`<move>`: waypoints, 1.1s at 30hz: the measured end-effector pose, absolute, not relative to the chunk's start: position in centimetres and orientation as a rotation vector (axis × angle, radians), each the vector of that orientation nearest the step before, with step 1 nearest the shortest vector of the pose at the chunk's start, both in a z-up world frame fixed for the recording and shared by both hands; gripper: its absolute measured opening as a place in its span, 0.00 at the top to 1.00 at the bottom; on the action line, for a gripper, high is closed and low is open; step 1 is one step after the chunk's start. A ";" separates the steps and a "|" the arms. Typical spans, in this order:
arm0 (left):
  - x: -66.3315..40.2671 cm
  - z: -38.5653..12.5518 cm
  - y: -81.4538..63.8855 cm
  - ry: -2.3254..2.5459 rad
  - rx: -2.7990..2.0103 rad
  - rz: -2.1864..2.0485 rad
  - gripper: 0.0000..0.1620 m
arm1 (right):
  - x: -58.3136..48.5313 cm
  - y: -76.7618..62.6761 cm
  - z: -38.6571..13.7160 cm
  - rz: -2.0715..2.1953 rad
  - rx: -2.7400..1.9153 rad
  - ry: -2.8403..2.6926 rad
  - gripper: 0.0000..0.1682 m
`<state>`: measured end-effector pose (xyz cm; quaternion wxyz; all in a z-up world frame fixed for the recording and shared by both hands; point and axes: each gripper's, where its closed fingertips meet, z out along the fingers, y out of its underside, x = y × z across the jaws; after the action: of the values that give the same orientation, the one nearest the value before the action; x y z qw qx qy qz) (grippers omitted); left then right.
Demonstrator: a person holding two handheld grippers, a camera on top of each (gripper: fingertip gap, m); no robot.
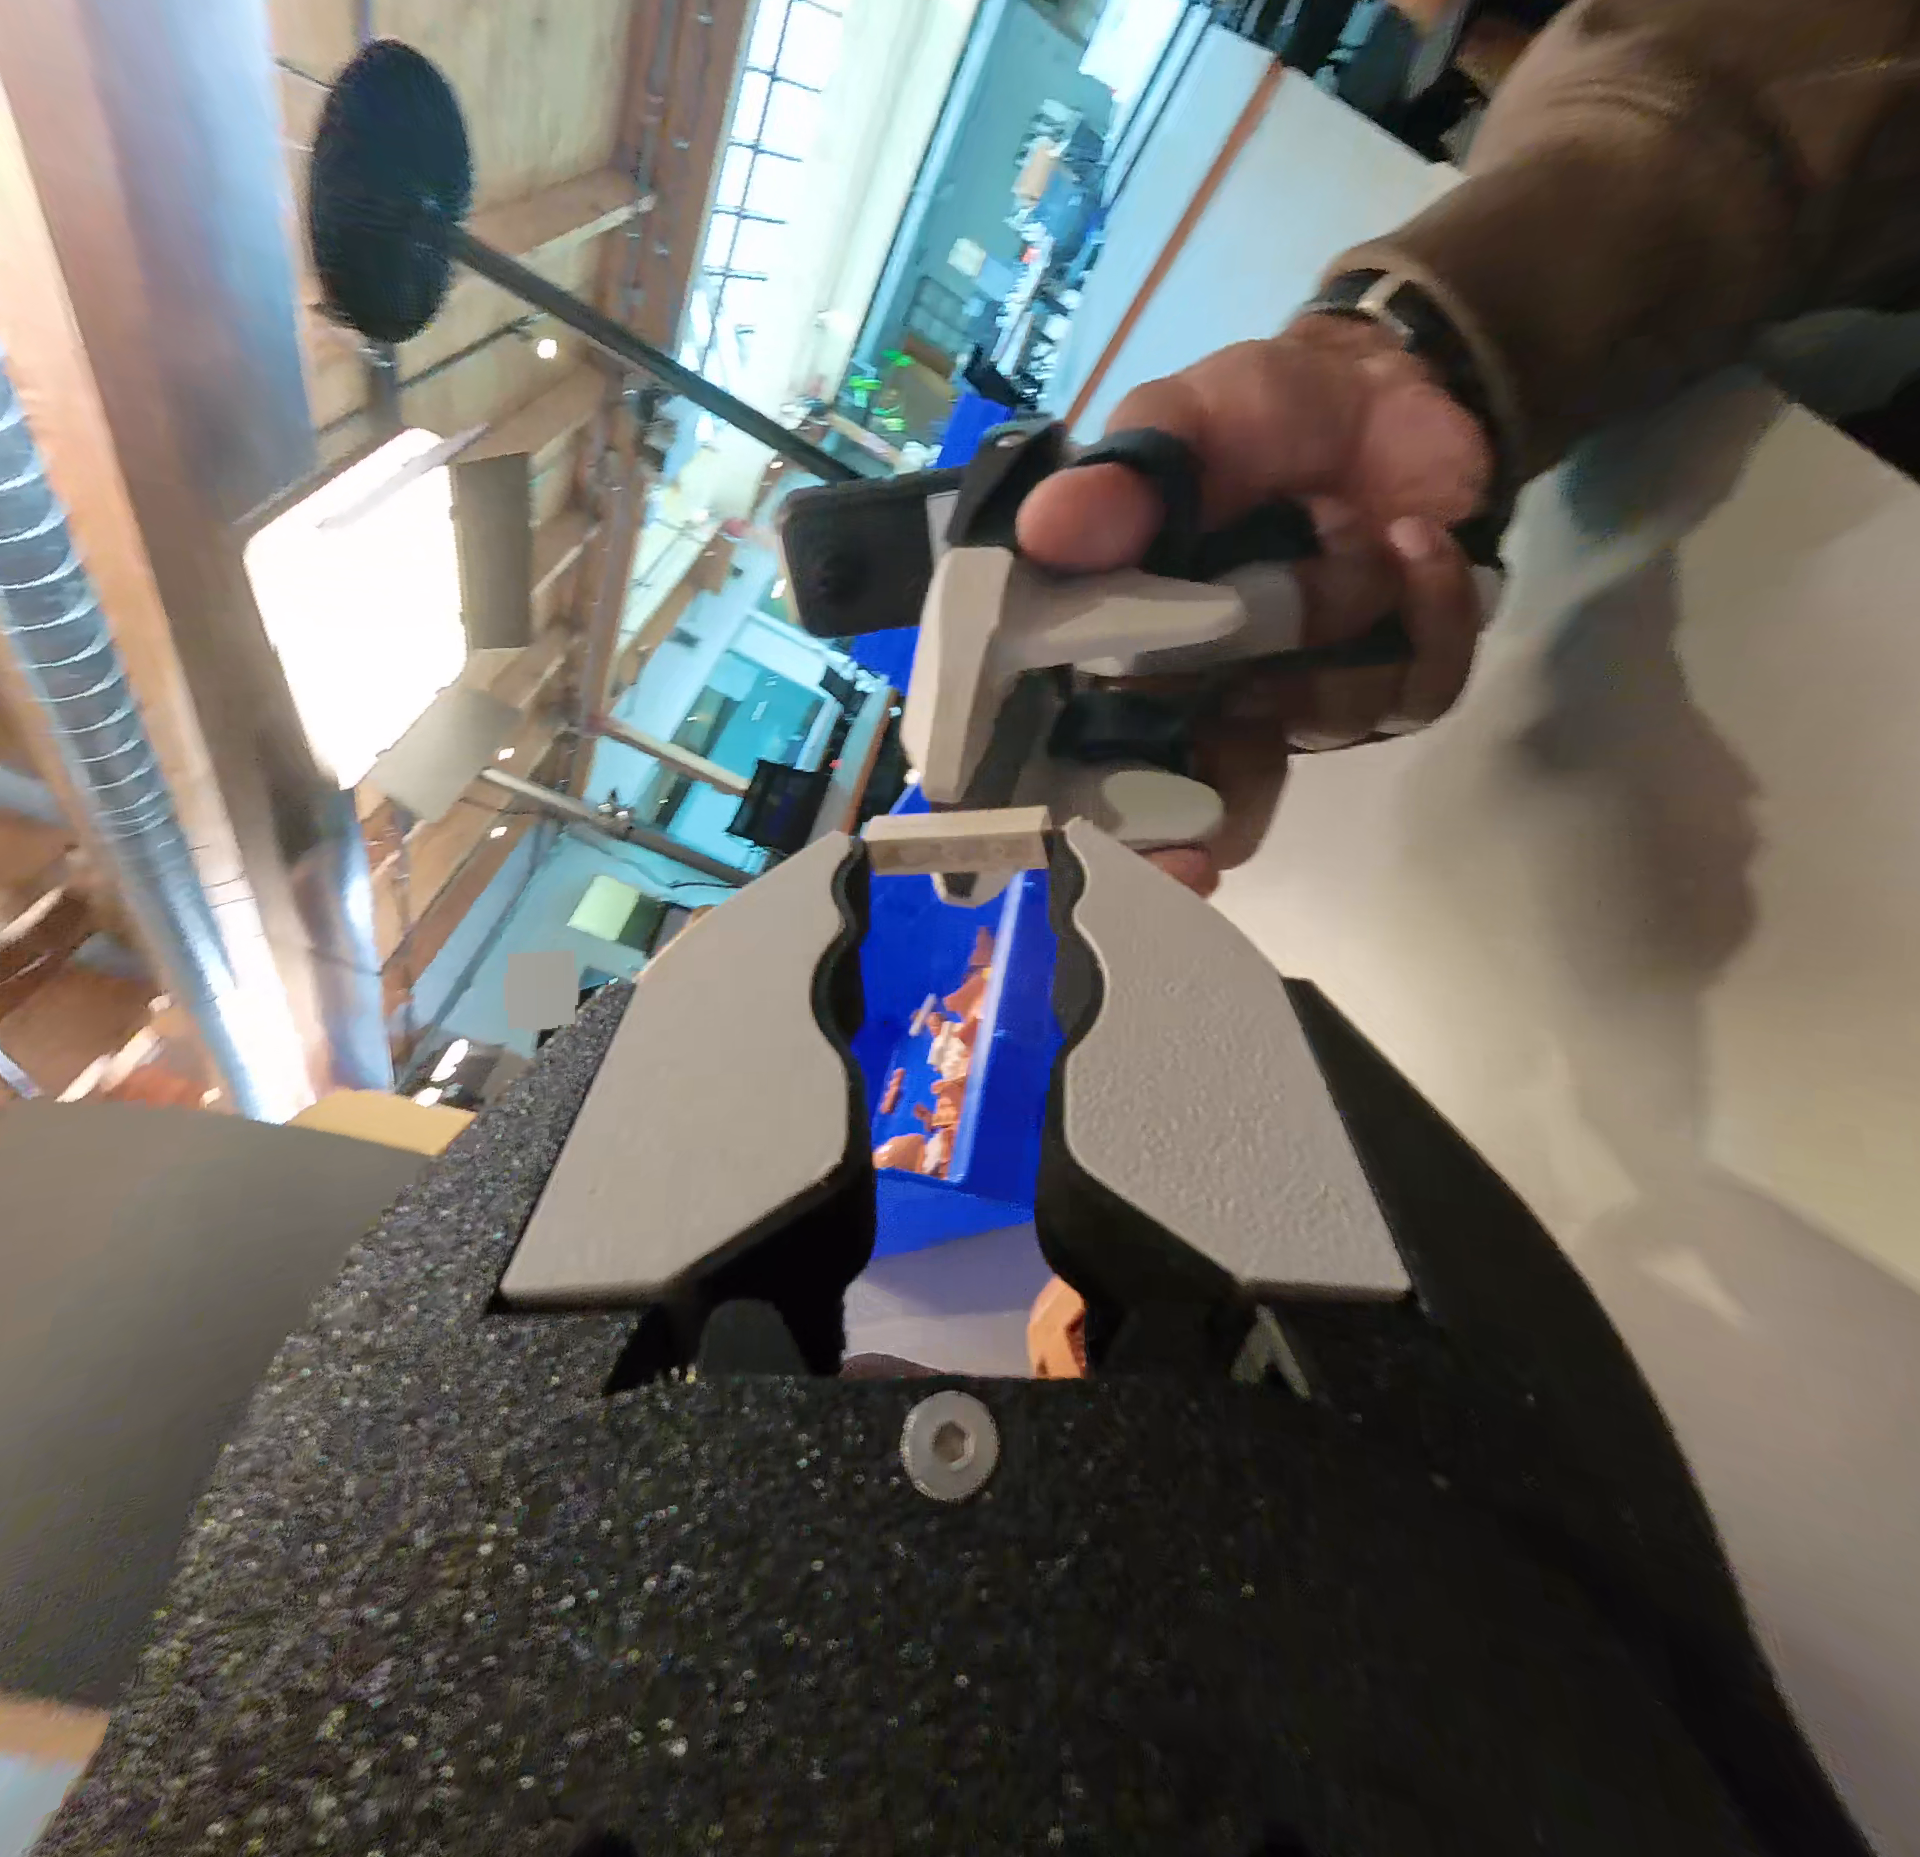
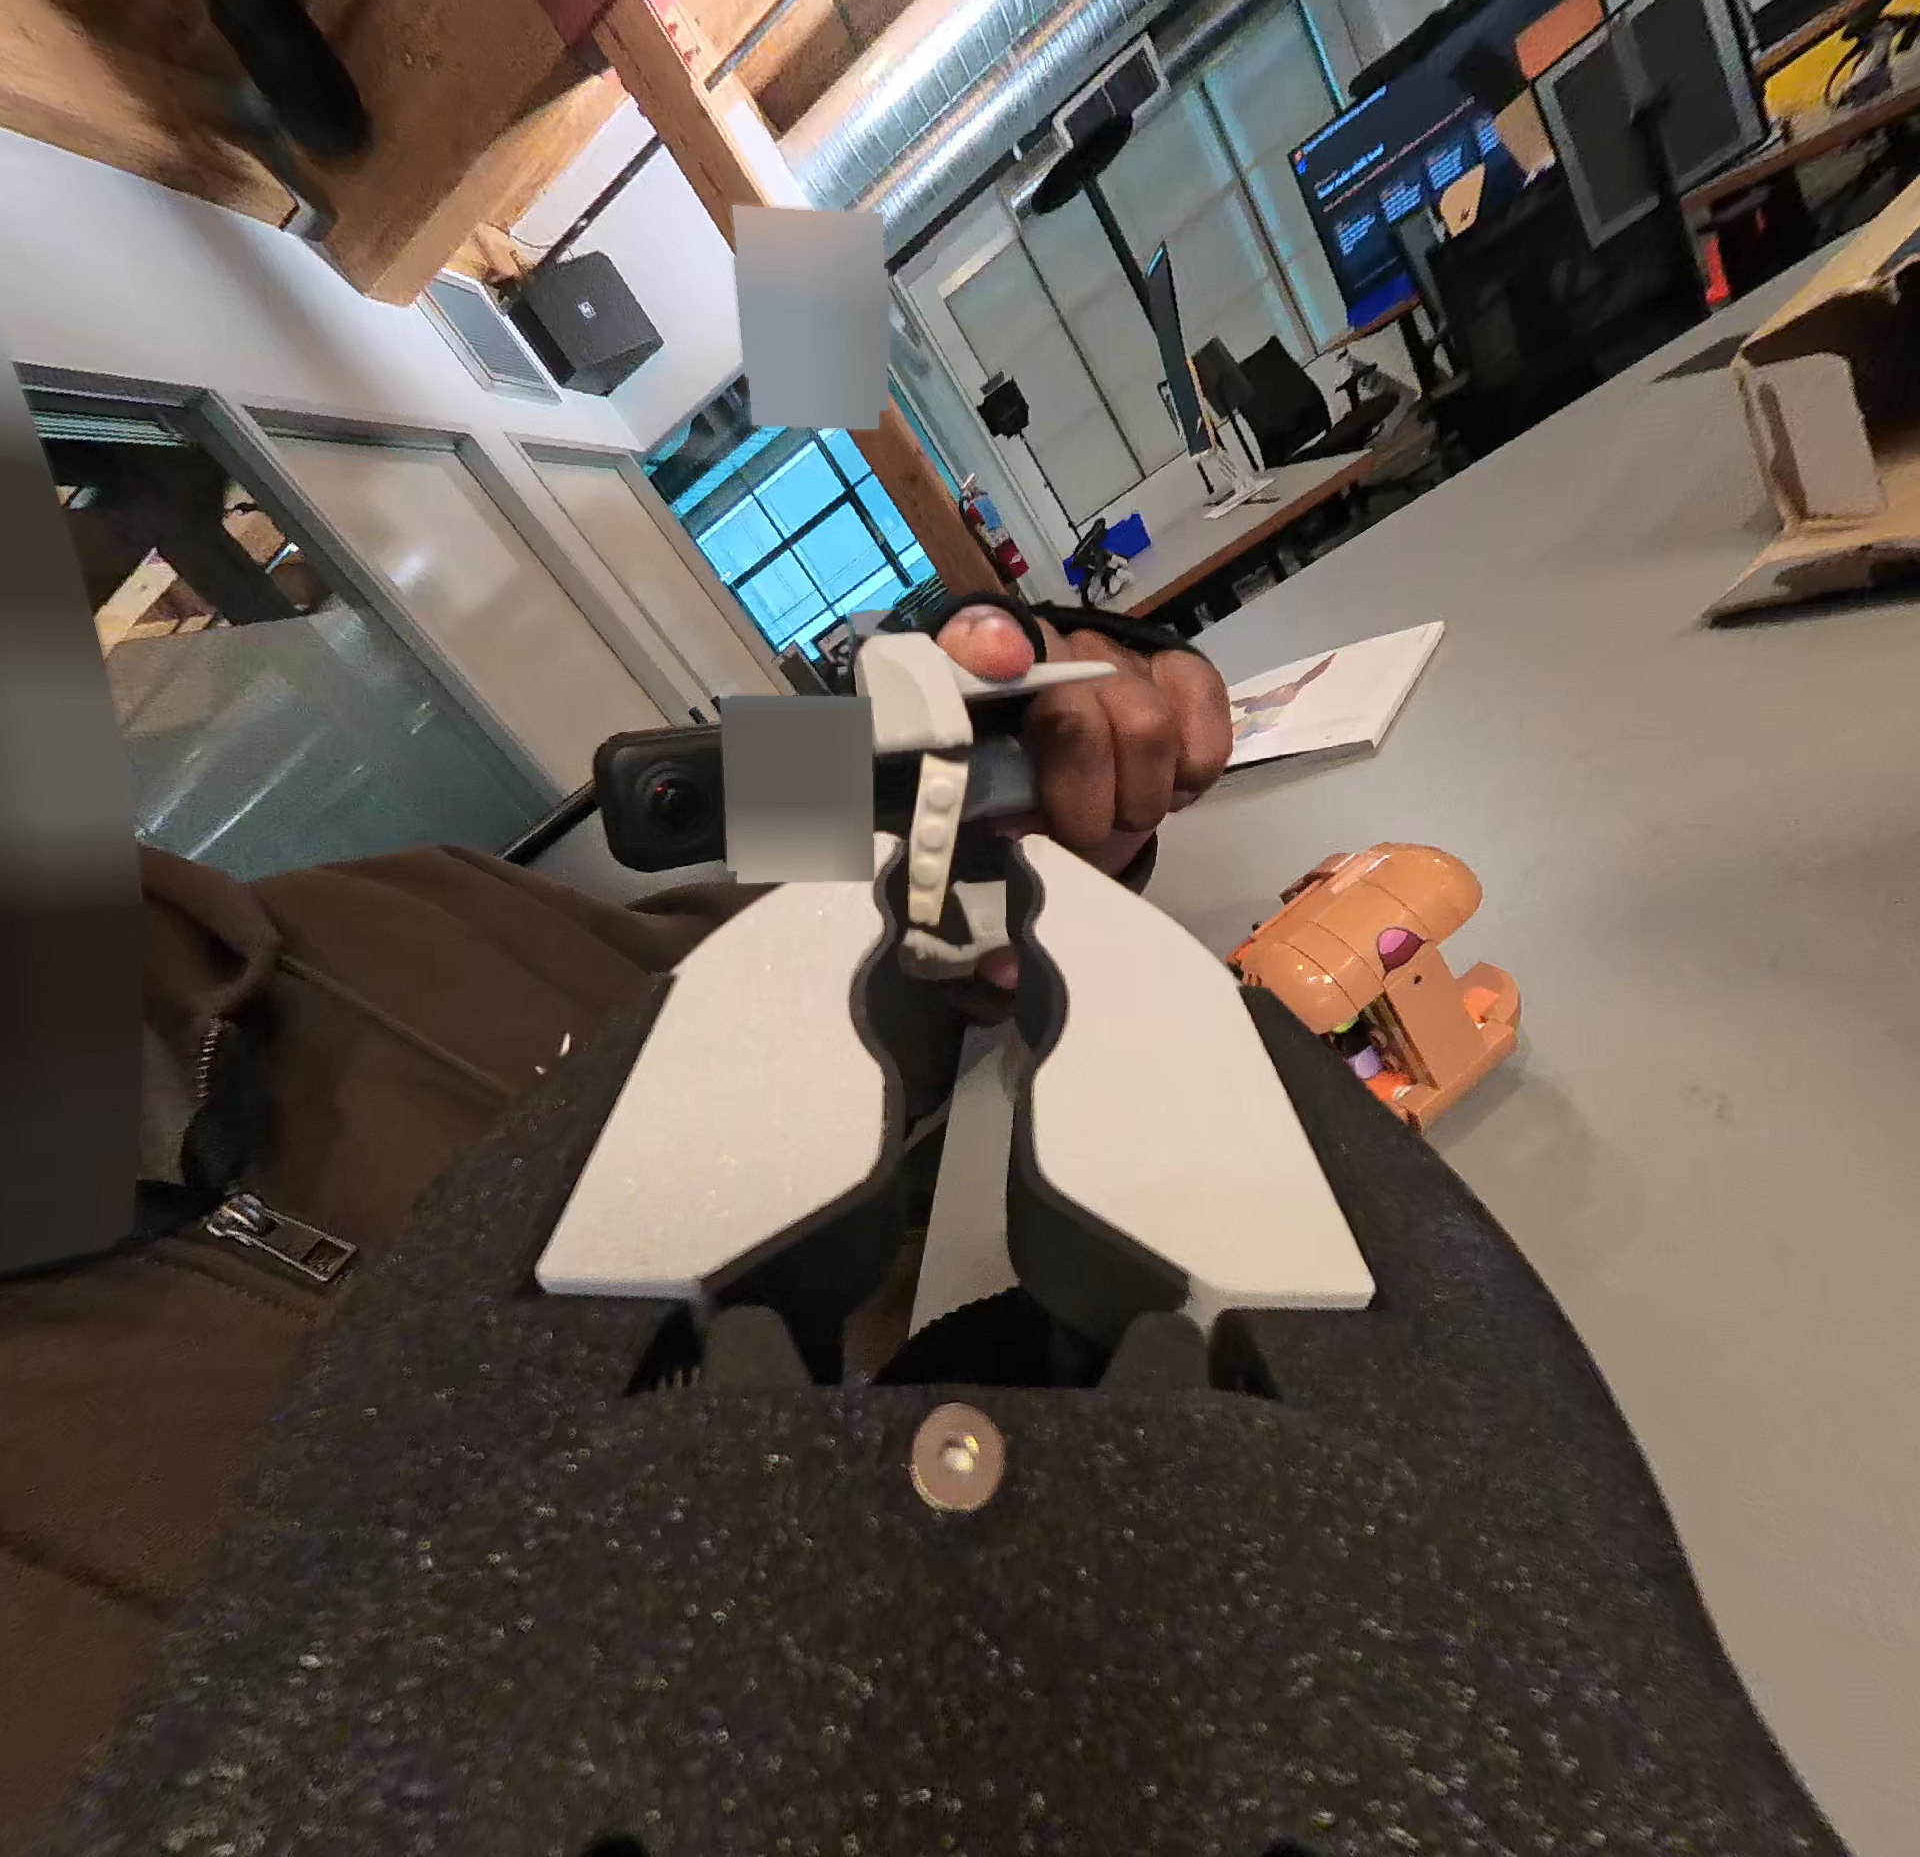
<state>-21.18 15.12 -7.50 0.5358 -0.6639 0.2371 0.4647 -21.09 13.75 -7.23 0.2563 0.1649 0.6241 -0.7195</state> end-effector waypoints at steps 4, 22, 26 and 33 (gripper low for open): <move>-21.2 -7.3 15.1 0.577 -1.560 1.161 0.80 | -21.0 13.6 -7.0 -1.983 0.435 1.693 0.91; -20.3 -7.9 15.5 0.682 -1.496 1.194 0.79 | -20.1 13.7 -7.0 -1.997 0.373 1.710 0.96; -20.1 -8.1 15.6 0.704 -1.493 1.194 0.79 | -20.0 13.6 -7.2 -1.977 0.366 1.719 0.96; -20.3 -8.1 15.6 0.699 -1.509 1.204 0.79 | -20.2 13.6 -7.3 -1.999 0.379 1.740 0.96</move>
<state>-20.29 15.56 -8.14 0.5176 -0.6289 0.2914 0.5017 -20.22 13.57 -7.30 0.2300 0.1377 0.6326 -0.7266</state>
